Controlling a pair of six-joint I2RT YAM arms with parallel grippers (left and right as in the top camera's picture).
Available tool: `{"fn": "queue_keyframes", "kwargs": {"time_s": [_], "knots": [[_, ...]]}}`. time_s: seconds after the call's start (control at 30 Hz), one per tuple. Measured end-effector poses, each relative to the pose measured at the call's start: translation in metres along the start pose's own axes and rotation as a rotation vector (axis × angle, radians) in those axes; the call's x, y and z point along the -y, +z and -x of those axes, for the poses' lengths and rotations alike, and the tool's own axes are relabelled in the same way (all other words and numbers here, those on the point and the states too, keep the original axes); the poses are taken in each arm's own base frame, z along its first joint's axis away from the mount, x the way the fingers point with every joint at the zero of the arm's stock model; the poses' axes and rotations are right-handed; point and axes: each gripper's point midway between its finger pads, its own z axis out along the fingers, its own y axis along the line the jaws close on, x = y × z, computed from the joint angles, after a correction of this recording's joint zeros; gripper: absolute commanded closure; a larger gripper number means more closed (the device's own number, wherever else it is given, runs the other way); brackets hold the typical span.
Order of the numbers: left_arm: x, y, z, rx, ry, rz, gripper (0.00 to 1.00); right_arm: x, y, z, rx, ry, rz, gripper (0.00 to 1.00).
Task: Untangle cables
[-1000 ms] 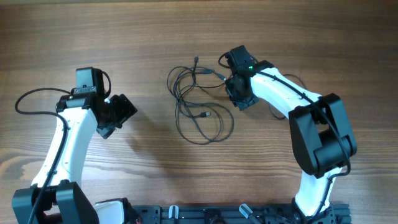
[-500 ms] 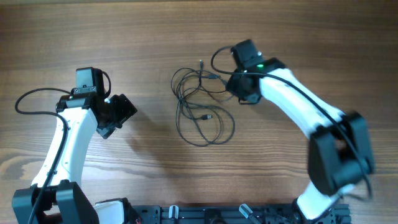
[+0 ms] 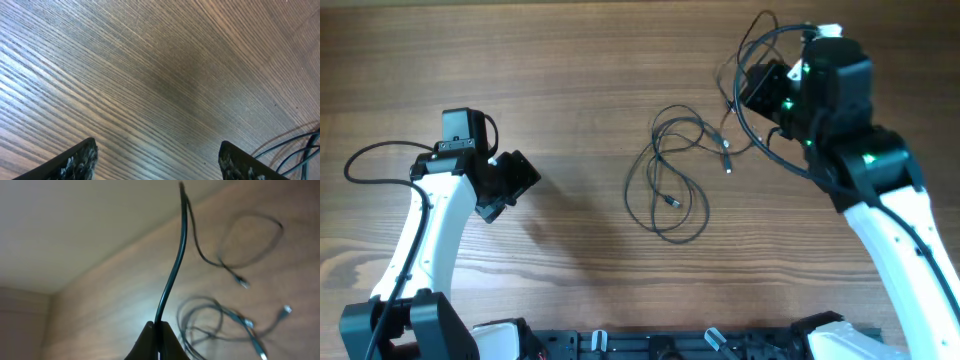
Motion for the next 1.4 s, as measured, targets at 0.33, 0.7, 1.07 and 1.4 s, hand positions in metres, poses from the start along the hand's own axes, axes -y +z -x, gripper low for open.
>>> {"fn": "queue_keyframes", "kwargs": {"time_s": [0.33, 0.7, 1.07, 1.4], "knots": [[0.0, 0.0, 0.0, 0.0, 0.0, 0.0, 0.21, 0.037, -0.004, 0.013, 0.081, -0.014, -0.185, 0.95], [0.0, 0.0, 0.0, 0.0, 0.0, 0.0, 0.21, 0.205, -0.067, 0.08, 0.278, 0.228, -0.676, 0.96], [0.0, 0.0, 0.0, 0.0, 0.0, 0.0, 0.21, 0.303, -0.134, 0.101, 0.37, 0.513, -0.762, 0.96], [0.0, 0.0, 0.0, 0.0, 0.0, 0.0, 0.21, 0.333, -0.067, 0.066, 0.038, 0.412, -0.71, 0.96]]}}
